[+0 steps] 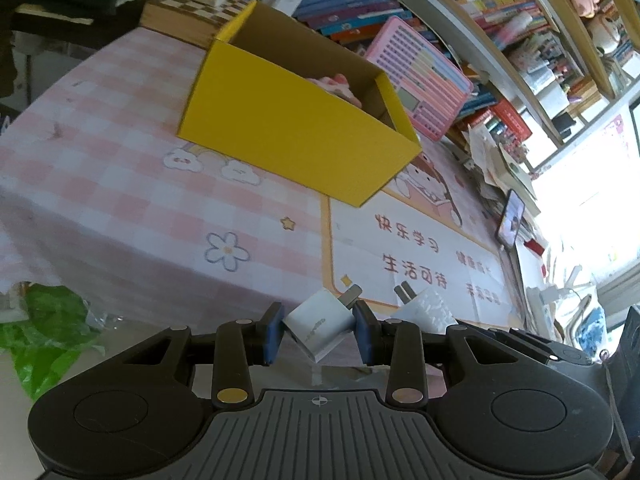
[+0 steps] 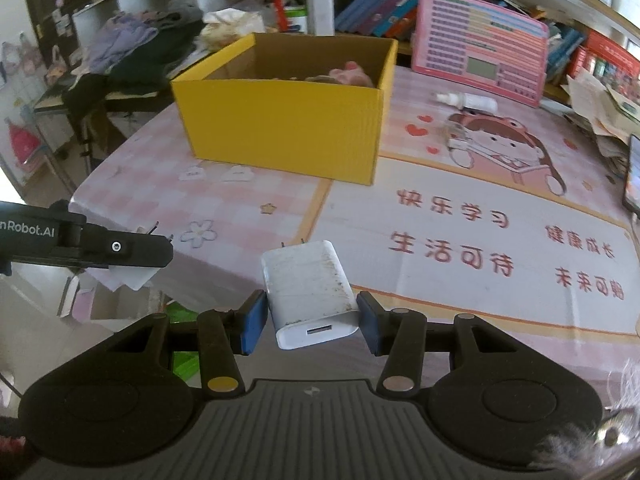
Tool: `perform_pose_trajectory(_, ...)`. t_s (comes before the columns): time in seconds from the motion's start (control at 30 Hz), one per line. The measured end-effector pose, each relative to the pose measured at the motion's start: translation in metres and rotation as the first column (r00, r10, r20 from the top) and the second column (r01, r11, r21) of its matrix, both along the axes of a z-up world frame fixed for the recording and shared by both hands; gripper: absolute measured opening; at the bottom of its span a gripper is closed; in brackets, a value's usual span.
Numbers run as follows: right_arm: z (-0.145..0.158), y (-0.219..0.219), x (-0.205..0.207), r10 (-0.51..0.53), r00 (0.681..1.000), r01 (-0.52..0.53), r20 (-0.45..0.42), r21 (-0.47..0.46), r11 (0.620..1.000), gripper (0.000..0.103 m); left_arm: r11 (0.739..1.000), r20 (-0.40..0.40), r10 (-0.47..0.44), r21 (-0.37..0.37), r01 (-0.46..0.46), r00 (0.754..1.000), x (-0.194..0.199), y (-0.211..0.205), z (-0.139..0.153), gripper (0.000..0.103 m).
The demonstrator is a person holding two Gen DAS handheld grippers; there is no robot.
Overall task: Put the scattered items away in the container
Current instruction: 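Lift and carry the power bank and charger plug over the yellow box with both tools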
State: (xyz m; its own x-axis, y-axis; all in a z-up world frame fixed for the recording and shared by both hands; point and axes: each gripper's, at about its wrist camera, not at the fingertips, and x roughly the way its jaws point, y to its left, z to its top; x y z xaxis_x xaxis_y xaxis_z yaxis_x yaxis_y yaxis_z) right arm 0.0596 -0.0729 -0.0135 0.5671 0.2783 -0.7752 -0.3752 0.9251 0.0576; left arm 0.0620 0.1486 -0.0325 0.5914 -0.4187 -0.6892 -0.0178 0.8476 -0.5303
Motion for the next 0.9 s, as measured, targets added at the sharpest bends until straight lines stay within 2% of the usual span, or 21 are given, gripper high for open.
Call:
perform_pose_trajectory(0.3, 0.008, 0.029, 0.013, 0.112, 0.993, -0.112, 0.039, 0.003, 0.994, 0.046, 0.995, 0.038, 0.093, 0.027, -0.094, 0.995, -0.005, 0.023, 0.010, 0.035)
perform_pose_trajectory(0.53, 0.010, 0.037, 0.026, 0.146, 0.988, -0.146, 0.058, 0.005, 0.989, 0.046, 0.990, 0.051, 0.132, 0.035, -0.134, 0.990, 0.001, 0.029, 0.013, 0.035)
perform_pose_trajectory(0.73, 0.016, 0.035, 0.050, 0.159, 0.981, -0.162, 0.112, 0.013, 0.987, 0.046, 0.984, 0.099, 0.152, 0.076, -0.160, 0.983, 0.022, 0.028, 0.025, 0.035)
perform_pose_trajectory(0.9, 0.030, 0.030, 0.080, 0.166, 0.973, -0.173, 0.161, 0.033, 0.984, 0.046, 0.980, 0.162, 0.135, 0.121, -0.155, 0.978, 0.053, 0.021, 0.043, 0.035)
